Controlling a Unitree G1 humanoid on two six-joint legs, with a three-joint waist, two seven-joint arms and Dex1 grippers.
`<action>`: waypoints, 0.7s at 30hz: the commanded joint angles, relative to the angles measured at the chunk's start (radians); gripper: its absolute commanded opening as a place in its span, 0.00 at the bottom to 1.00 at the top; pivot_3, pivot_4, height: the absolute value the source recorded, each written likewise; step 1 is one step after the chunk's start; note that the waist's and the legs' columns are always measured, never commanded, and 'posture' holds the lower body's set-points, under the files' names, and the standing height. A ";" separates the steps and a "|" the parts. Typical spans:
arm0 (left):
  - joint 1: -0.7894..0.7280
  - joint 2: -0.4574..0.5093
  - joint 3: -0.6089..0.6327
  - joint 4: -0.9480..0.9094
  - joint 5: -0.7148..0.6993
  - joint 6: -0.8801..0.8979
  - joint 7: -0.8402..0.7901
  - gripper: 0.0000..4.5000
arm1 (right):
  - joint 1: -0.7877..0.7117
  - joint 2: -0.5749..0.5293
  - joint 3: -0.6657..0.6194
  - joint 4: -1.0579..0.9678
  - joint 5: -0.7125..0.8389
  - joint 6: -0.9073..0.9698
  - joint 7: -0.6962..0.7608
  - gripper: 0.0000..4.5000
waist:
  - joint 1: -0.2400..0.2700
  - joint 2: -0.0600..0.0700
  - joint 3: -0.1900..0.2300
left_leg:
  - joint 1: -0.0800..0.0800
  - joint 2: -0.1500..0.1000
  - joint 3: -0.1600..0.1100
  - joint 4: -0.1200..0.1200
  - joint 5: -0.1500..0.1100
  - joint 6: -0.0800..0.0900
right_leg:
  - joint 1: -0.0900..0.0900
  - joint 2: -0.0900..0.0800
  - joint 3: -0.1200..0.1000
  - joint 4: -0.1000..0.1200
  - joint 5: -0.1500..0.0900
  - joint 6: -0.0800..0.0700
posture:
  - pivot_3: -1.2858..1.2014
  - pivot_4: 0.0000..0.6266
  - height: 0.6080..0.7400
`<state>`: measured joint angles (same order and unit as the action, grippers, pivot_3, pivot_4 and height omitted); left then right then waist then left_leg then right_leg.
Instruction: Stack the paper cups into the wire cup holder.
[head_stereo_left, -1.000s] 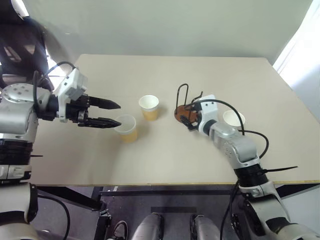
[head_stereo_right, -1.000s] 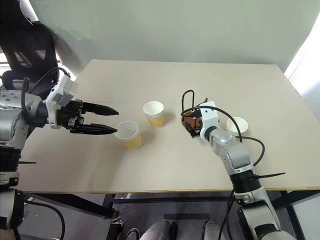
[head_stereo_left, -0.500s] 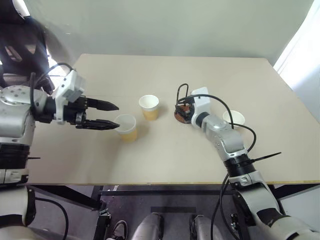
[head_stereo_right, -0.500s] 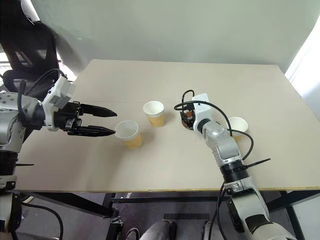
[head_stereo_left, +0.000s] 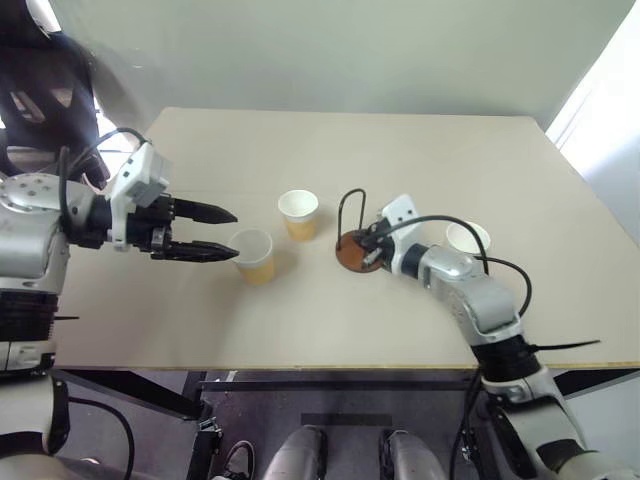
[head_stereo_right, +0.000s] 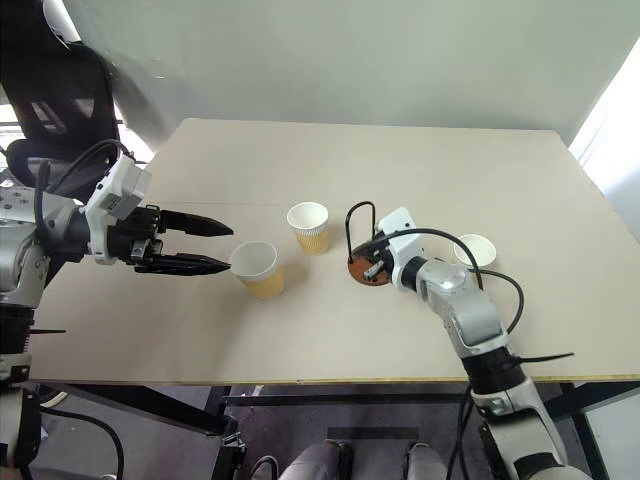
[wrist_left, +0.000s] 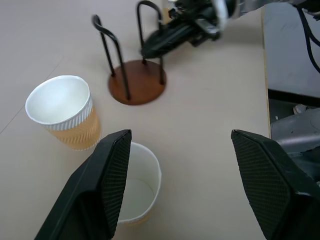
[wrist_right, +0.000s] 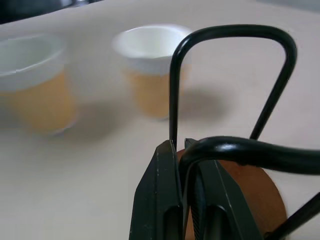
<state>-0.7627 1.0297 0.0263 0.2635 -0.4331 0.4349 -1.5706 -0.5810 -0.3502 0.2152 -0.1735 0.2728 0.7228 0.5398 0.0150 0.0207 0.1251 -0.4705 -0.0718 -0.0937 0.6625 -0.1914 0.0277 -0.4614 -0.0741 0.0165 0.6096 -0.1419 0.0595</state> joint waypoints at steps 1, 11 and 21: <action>-0.038 0.001 0.006 0.002 0.000 -0.017 -0.024 0.76 | 0.024 -0.052 0.012 -0.156 0.061 0.065 0.085 0.01 | 0.000 0.000 0.000 | 0.000 0.000 0.000 0.000 0.000 0.000 | 0.000 0.000 0.000 0.000 0.000 0.000 | 0.52 0.24 1.00; -0.097 -0.030 -0.045 0.057 0.023 -0.046 -0.043 0.76 | 0.087 -0.145 0.068 -0.284 0.119 0.041 0.247 0.01 | -0.003 -0.001 0.000 | 0.001 0.002 -0.001 -0.002 0.003 0.006 | 0.000 0.001 -0.001 0.001 0.002 -0.004 | 0.52 0.24 1.00; -0.109 -0.018 -0.067 0.066 0.014 -0.053 -0.044 0.76 | 0.102 -0.161 0.083 -0.274 0.113 -0.006 0.313 0.01 | -0.002 -0.002 0.000 | 0.000 0.002 -0.001 -0.002 0.004 0.007 | 0.000 0.001 -0.001 0.000 0.003 -0.006 | 0.52 0.24 1.00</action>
<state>-0.8482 0.9935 -0.0531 0.3360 -0.4071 0.3976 -1.5792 -0.4774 -0.5079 0.2991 -0.4172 0.3791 0.7458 0.8383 0.0126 0.0191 0.1251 -0.4703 -0.0703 -0.0947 0.6600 -0.1873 0.0347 -0.4616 -0.0731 0.0155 0.6097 -0.1390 0.0536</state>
